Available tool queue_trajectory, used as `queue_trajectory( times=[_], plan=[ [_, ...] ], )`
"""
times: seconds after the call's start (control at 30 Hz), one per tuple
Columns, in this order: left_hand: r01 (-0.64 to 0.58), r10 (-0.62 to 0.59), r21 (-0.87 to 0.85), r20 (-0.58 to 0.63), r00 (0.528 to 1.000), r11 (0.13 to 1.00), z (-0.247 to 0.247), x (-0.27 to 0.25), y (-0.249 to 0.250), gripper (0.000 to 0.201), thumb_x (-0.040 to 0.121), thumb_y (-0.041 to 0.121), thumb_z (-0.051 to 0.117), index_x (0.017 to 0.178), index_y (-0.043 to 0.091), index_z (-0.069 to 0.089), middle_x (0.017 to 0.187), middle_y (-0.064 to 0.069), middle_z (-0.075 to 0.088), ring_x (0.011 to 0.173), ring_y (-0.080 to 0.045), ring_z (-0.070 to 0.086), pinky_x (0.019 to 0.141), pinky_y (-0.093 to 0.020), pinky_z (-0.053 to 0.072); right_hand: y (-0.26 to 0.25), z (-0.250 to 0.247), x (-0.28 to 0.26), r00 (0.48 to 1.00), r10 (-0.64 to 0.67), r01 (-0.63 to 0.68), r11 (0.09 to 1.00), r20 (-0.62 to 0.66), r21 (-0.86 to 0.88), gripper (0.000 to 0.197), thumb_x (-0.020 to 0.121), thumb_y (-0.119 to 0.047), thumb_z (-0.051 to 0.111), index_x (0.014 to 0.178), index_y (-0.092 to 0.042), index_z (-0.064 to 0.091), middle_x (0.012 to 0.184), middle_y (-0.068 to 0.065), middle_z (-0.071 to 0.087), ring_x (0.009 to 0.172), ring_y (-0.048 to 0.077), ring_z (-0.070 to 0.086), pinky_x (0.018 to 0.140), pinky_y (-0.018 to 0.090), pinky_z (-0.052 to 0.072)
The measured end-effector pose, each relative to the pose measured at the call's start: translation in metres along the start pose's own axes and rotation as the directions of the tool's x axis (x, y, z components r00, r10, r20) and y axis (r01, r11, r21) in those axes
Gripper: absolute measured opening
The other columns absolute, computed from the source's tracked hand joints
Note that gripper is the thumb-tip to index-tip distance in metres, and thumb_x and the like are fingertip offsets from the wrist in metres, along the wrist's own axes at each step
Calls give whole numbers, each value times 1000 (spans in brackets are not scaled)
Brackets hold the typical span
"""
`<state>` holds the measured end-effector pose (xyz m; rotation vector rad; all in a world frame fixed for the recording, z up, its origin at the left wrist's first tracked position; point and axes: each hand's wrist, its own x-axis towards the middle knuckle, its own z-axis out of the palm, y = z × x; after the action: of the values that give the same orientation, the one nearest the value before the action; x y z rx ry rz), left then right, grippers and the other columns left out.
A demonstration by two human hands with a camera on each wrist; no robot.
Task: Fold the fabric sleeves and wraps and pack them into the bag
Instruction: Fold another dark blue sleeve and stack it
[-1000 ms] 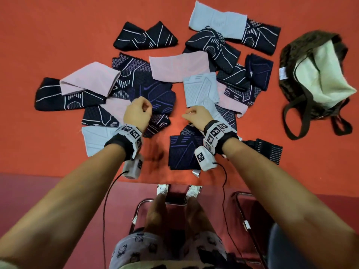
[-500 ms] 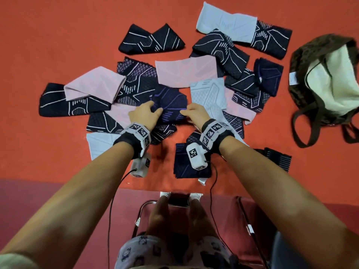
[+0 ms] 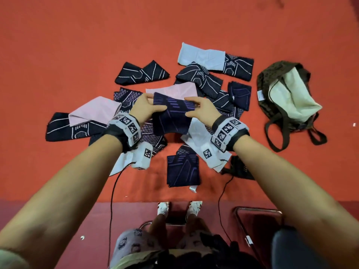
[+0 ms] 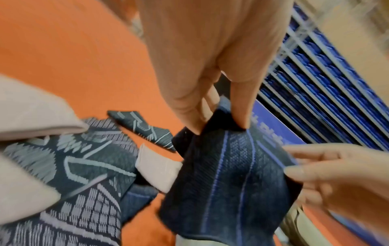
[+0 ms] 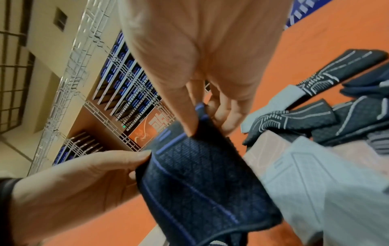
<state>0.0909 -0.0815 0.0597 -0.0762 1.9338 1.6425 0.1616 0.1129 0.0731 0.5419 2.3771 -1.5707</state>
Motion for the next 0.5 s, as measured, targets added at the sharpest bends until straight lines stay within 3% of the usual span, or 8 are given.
queue_trajectory(
  times=[0.07,0.17,0.23,0.3,0.33,0.43,0.5],
  plan=[
    [-36,41,202,-20,999,979,0,-3,7,27,67,18,80,80,15,56,80,-8,68,74,-25,66,75,-44,57,-5,-7,-2,998,-31,25,996,-62,-87,51,77,2,68,126,-1,56,114,13,66,98,14,61,97,29,46],
    [-101,115,280,-33,993,955,5,-9,16,31,69,26,81,68,18,52,70,-2,55,67,-19,52,71,-36,47,-9,-18,-7,991,-43,34,997,-129,-70,29,78,-5,69,106,-3,67,94,11,68,86,15,58,83,30,48],
    [-182,192,263,-12,981,948,9,-12,20,30,66,29,83,68,15,56,89,-2,58,82,-16,54,82,-30,42,-12,-28,-10,986,-59,53,998,-158,-42,14,80,-8,68,93,-4,69,84,10,64,79,17,57,79,35,50],
    [-245,255,252,-9,967,936,12,-18,27,27,71,19,80,65,16,54,113,3,54,107,-11,52,98,-27,36,-16,-38,-13,987,-73,72,997,-144,-15,9,82,-9,66,88,-2,67,79,11,61,75,17,55,73,35,49],
    [-267,275,224,-2,962,937,14,-20,31,29,74,14,78,62,18,52,111,5,56,107,-10,53,98,-28,37,-19,-43,-14,988,-77,77,997,-133,-1,10,83,-10,65,88,-1,67,76,10,59,73,15,53,70,32,48],
    [-270,271,39,0,963,962,24,-26,47,29,80,8,71,63,18,50,68,3,55,63,-3,53,68,-22,43,-31,-54,-20,987,-65,75,995,-148,68,12,87,-9,63,98,-5,65,68,0,53,64,9,50,60,20,46],
    [-219,220,-107,1,975,970,28,-30,55,25,84,10,68,66,17,52,62,4,51,54,-3,52,55,-17,44,-37,-61,-20,981,-25,58,984,-190,170,24,87,-6,63,110,-3,61,70,0,51,65,9,51,60,17,48]
  ],
)
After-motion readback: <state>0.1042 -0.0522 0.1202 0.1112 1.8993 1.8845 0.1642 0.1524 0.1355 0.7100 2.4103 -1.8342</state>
